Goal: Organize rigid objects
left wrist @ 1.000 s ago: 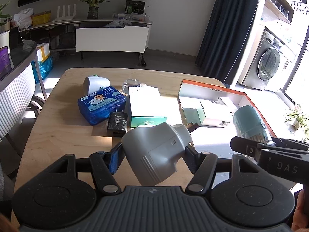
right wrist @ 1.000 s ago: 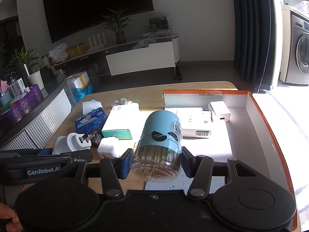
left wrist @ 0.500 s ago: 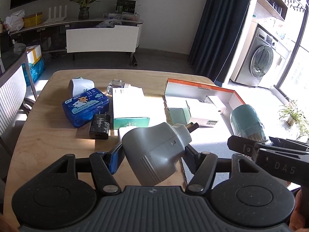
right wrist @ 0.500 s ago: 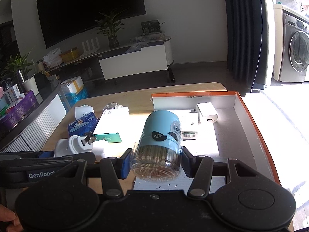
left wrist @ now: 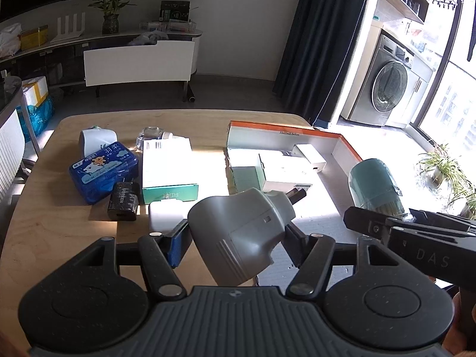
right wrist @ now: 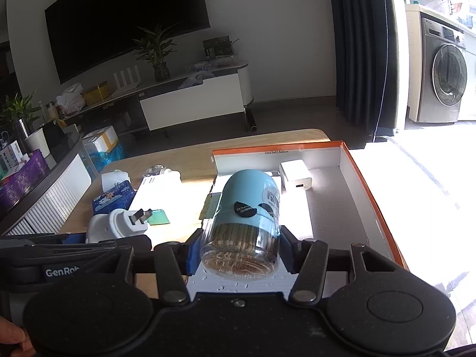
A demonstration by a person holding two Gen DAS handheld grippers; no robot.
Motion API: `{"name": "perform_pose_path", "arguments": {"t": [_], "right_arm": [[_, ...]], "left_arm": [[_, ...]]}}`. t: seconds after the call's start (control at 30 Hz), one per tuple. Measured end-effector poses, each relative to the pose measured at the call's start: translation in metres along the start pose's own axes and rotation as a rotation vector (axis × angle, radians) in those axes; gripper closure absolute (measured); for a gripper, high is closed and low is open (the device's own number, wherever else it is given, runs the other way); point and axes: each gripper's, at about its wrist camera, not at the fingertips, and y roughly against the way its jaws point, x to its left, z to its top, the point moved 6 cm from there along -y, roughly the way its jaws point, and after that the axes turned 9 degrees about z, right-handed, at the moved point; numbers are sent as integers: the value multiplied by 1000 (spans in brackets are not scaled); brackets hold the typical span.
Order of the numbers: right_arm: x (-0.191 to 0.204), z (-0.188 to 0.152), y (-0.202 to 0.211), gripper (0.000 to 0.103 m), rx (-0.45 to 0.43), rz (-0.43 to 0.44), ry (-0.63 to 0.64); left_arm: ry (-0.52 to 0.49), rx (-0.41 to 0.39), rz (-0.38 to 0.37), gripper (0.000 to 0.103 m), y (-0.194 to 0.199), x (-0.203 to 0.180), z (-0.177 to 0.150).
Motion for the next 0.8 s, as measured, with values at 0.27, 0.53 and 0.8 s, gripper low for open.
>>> {"name": "perform_pose_path", "arguments": {"t": [0.27, 0.53, 0.8], "right_arm": [[-10, 2, 5, 40, -15, -14, -17], [-19, 3, 7, 40, -26, -30, -30], [-29, 7, 10, 40, -40, -50, -40]], "left_arm": [[-23, 0, -13, 37, -4, -13, 1], [-43, 3, -25, 37, -8, -24, 3], [-60, 2, -40, 37, -10, -35, 5]]}}
